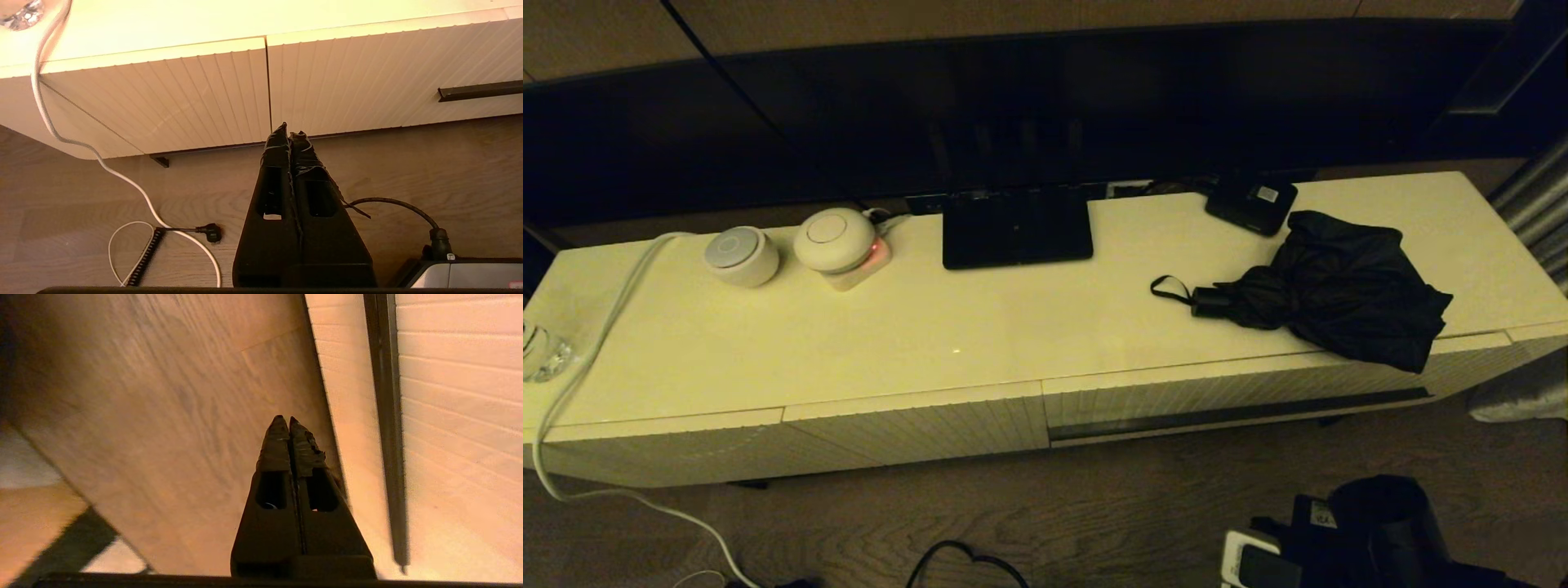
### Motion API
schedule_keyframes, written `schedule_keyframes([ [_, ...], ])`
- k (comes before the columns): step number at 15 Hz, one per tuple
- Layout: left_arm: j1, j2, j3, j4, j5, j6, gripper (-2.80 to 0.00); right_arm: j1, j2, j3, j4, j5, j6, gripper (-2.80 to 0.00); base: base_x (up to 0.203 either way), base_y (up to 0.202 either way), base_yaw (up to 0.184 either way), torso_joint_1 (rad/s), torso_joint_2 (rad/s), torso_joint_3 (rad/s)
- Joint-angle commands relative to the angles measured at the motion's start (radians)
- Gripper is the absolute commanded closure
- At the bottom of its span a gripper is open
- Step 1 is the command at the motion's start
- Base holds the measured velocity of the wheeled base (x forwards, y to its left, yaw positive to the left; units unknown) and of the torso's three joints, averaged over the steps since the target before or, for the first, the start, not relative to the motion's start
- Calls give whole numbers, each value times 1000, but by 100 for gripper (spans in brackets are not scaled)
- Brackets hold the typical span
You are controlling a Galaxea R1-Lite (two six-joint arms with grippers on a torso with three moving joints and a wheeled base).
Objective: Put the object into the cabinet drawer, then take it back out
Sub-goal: Open the drawer
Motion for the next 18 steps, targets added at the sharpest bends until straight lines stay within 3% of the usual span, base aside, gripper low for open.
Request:
schedule_keyframes([
  [1,0,0,3,0,1,0,0,-4,46,53,-70,-1,-80,0,0,0,0,0,0,0],
  [5,0,0,3,0,1,0,0,-46,9,90,-70,21,-261,0,0,0,0,0,0,0],
  [7,0,0,3,0,1,0,0,-62,6,85,-71,57,-297,0,0,0,0,0,0,0],
  [8,0,0,3,0,1,0,0,-63,4,94,-68,75,-305,-181,0,0,0,0,0,0],
  [9,0,0,3,0,1,0,0,-63,7,108,-68,76,-309,-280,0,0,0,0,0,0],
  [14,0,0,3,0,1,0,0,-128,34,80,-38,83,-334,-280,0,0,0,0,0,0],
  [18,0,0,3,0,1,0,0,-174,101,20,-51,176,-341,-280,0,0,0,0,0,0],
])
